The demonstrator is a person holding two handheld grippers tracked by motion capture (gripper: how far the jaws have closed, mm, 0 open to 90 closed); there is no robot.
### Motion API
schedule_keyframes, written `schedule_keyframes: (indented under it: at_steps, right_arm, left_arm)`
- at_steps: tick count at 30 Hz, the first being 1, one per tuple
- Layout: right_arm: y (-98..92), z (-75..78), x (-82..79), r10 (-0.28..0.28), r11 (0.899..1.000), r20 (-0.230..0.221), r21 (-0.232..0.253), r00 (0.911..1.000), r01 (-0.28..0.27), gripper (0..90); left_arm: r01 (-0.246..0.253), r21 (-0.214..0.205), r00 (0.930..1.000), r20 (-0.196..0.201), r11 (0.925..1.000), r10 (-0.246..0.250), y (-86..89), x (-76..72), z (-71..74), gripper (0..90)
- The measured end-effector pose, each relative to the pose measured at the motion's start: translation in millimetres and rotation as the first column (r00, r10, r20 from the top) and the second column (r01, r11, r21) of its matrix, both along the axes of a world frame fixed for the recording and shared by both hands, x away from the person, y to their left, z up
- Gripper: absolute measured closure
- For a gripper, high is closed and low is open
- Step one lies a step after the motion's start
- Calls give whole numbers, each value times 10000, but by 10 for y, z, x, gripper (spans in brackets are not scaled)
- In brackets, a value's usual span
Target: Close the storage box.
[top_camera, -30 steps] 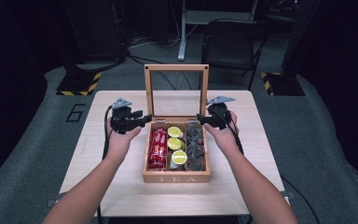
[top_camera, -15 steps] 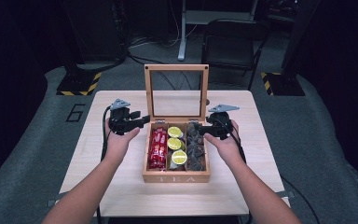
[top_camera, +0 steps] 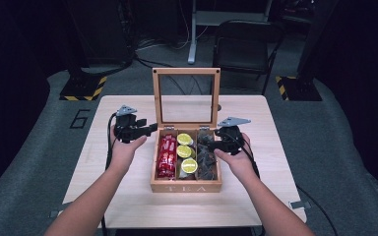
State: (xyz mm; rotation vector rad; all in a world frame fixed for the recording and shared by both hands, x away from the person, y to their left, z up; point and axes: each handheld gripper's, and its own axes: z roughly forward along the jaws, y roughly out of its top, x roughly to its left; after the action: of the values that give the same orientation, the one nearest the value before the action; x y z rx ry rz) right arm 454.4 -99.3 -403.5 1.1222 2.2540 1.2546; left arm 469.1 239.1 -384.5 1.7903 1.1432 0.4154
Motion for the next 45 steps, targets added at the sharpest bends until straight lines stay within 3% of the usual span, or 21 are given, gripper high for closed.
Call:
schedule_keyframes:
  at_steps: [1, 6, 17, 20, 26, 45]
  right_arm:
    - [-2, -10, -5, 86, 10000, 96, -29, 9999, -86, 347]
    - [15, -60, -73, 175, 9998, 103, -127, 9998, -174, 358]
    - [102, -130, -220, 690, 9976, 86, -67, 9976, -690, 362]
    - [145, -150, -267, 940, 9955, 248, -170, 9953, -936, 363]
    - [238, -214, -348, 1330, 9906, 151, -337, 9910, -1325, 364]
    - [434, -375, -440, 2022, 9782, -122, -464, 9793, -2025, 345]
  left_arm:
    - [25, 185, 10000, 46, 9998, -25, 14, 1, 4, 428]
    - [-89, 323, 9997, 226, 9994, 82, 23, -15, 19, 407]
    - [33, 277, 9997, 255, 9996, -40, 29, -32, 14, 398]
    - [50, 238, 9998, 185, 9997, -54, 12, -39, 12, 399]
    - [110, 240, 9996, 248, 9997, -116, 5, -41, 13, 399]
    - [88, 175, 9996, 281, 9998, -93, 27, -47, 21, 398]
